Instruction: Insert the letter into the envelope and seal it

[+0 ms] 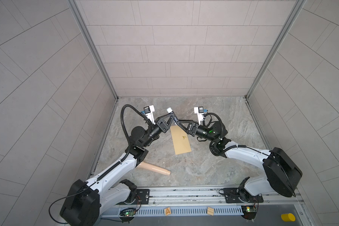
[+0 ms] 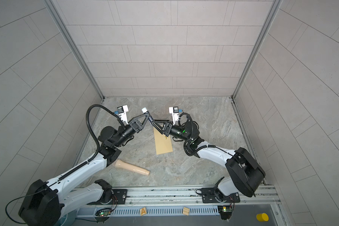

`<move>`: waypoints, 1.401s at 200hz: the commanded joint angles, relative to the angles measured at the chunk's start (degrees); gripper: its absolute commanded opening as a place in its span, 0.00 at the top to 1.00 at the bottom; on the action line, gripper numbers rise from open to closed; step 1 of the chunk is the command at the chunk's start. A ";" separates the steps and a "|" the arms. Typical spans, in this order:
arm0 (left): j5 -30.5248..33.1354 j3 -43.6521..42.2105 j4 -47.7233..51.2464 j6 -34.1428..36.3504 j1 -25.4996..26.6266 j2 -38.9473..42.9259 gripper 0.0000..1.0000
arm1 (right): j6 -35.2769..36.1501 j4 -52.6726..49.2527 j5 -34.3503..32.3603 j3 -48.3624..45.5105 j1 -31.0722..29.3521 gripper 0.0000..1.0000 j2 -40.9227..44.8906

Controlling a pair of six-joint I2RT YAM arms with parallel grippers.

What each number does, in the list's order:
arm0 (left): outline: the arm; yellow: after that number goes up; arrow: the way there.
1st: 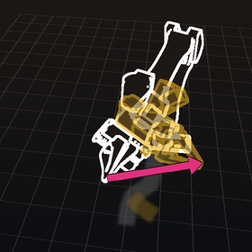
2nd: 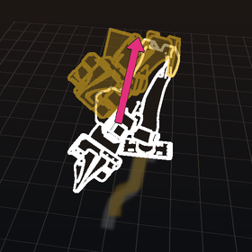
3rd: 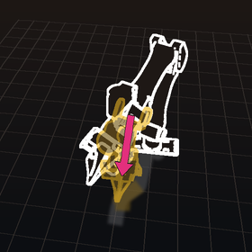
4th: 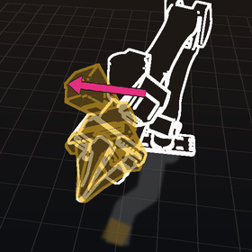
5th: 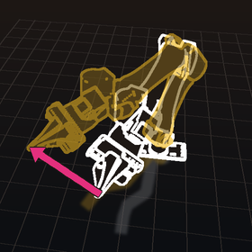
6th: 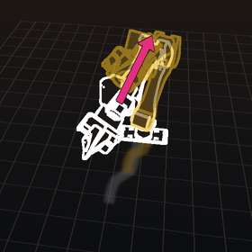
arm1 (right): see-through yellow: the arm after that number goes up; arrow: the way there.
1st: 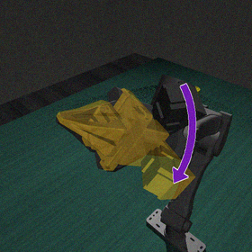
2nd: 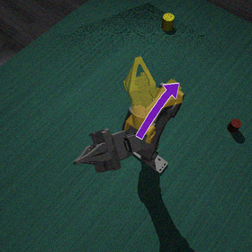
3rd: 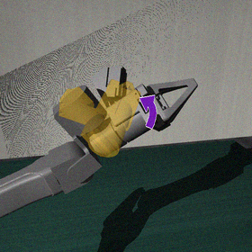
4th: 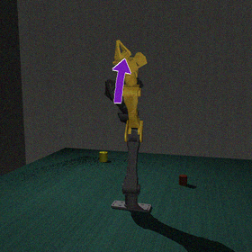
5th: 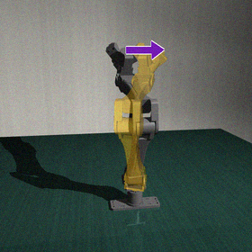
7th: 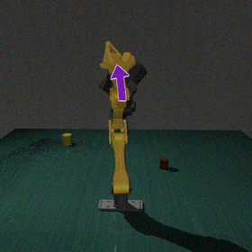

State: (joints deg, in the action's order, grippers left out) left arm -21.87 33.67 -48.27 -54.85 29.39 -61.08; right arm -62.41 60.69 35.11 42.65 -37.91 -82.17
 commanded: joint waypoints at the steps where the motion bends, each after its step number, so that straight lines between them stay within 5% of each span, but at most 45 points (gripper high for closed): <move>1: -0.72 1.51 -3.67 -0.39 -0.13 0.17 1.00 | -2.50 4.44 1.67 0.85 0.02 0.58 -0.32; 61: -0.46 1.18 -4.10 -0.62 -0.13 -0.31 1.00 | -3.33 5.48 2.24 1.20 -0.40 0.65 -1.92; 117: -0.42 0.91 -4.21 -0.70 -0.12 -0.79 1.00 | -3.69 6.49 1.21 1.18 -0.32 0.83 -2.04; 160: -0.34 0.47 -3.42 0.26 -0.08 -1.28 1.00 | 5.00 -4.91 -3.08 2.03 -0.62 0.95 1.74; 181: 0.11 0.39 -1.72 1.46 0.00 -1.14 1.00 | 20.33 -22.78 -11.62 4.01 -3.13 1.00 7.33; 215: 0.58 0.08 -0.25 2.47 -0.05 -1.48 1.00 | 47.30 -47.34 -37.31 11.98 -13.94 1.00 11.79; 280: 1.04 -0.33 0.27 2.99 -0.03 -2.37 1.00 | 76.23 -49.47 -72.57 20.81 -29.96 1.00 3.19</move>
State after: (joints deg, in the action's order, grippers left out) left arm -21.61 33.67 -49.87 -54.26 29.39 -62.19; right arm -3.79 10.87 -24.69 60.53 -62.19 -75.90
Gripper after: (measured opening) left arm 0.252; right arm 0.207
